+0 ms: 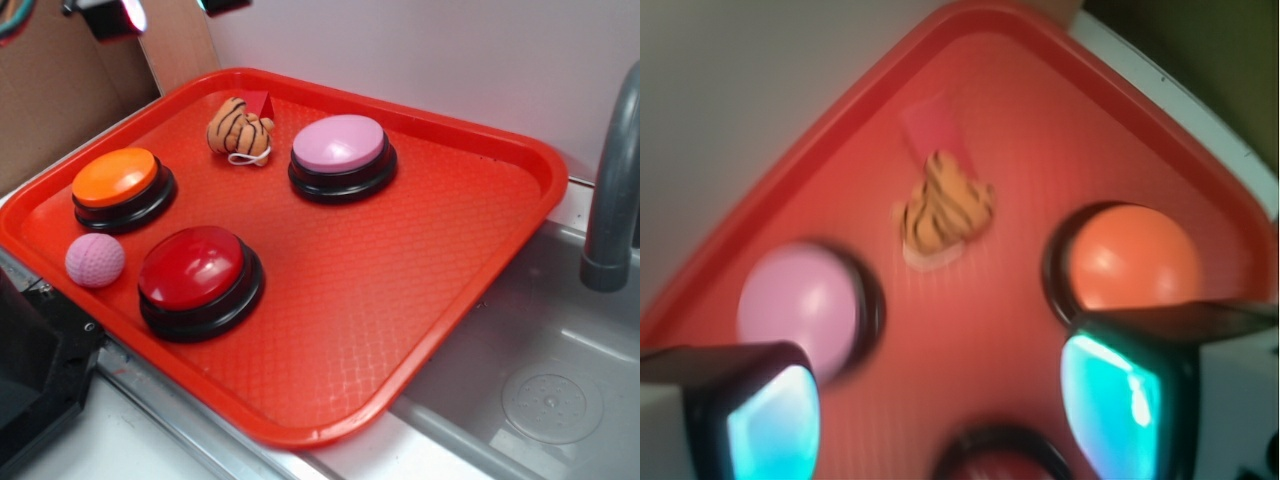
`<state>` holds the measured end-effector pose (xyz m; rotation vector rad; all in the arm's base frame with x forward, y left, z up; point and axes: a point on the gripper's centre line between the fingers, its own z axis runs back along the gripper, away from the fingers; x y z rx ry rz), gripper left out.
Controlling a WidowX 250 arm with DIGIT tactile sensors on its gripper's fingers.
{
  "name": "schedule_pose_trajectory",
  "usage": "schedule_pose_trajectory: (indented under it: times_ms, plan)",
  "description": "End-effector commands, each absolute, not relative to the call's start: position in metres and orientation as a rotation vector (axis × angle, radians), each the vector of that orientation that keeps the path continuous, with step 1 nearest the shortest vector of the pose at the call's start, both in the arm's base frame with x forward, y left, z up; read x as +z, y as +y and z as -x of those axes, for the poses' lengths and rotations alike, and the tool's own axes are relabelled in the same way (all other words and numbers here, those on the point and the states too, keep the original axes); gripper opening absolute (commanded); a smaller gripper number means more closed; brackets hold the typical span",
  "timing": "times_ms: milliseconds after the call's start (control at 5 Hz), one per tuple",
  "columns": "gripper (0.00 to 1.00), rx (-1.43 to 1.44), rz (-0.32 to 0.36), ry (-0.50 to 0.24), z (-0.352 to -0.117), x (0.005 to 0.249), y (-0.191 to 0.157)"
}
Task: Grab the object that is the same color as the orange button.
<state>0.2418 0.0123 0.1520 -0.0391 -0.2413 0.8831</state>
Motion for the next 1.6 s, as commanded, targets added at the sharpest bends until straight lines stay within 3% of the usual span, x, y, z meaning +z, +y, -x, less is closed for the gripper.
schedule_pose_trajectory:
  times_ms: [0,400,600,800,1000,1400]
  plan:
    - [1.0,1.198,0.035,-0.378,-0.259,0.125,0.05]
    - [1.0,1.276,-0.099,-0.35,-0.28,0.07,0.069]
    - [1.0,1.287,-0.134,-0.305,-0.282,0.052,0.077]
    - [1.0,1.265,-0.121,-0.302,-0.285,0.047,0.076]
    - [0.0,1.232,-0.095,-0.327,-0.286,0.054,0.072]
    - [0.0,0.976,0.0,-0.297,-0.278,0.117,0.06]
